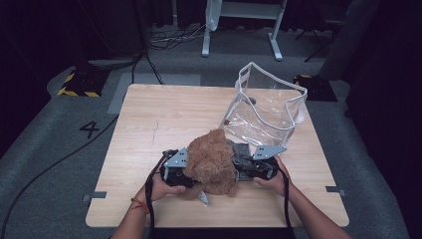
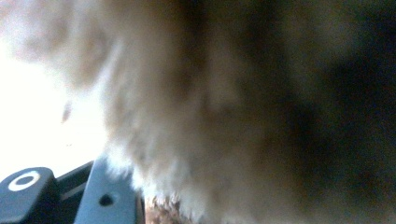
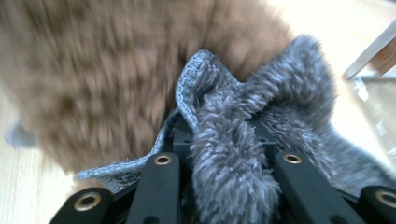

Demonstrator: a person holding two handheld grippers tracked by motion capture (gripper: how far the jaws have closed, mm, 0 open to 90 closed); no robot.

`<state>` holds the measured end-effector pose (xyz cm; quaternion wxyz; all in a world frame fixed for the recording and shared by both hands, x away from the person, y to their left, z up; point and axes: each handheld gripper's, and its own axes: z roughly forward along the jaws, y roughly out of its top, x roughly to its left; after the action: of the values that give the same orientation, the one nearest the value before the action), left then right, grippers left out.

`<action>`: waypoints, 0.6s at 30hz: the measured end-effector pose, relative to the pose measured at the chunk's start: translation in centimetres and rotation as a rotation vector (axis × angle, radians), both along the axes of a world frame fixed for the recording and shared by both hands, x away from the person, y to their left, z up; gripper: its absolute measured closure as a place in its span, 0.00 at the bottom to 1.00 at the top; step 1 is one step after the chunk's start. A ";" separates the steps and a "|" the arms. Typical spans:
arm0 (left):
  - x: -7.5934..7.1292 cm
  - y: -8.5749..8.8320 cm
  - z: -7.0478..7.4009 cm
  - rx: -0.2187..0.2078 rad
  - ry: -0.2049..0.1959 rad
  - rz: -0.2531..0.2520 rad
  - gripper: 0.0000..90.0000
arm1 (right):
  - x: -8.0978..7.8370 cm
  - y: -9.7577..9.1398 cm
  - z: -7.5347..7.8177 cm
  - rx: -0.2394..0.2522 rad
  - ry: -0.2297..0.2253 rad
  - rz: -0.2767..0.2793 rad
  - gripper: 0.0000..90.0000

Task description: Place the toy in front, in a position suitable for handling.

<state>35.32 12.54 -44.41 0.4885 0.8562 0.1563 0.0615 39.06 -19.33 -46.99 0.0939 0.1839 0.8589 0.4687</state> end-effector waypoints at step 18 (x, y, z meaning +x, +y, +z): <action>0.1 0.7 -0.2 -0.006 -0.006 0.015 0.58 | -3.7 -1.3 -1.7 -0.168 0.092 0.208 0.81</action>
<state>35.45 13.24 -44.64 0.4912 0.8533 0.1612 0.0673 35.36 -20.61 -48.70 0.0204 0.1069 0.9129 0.3935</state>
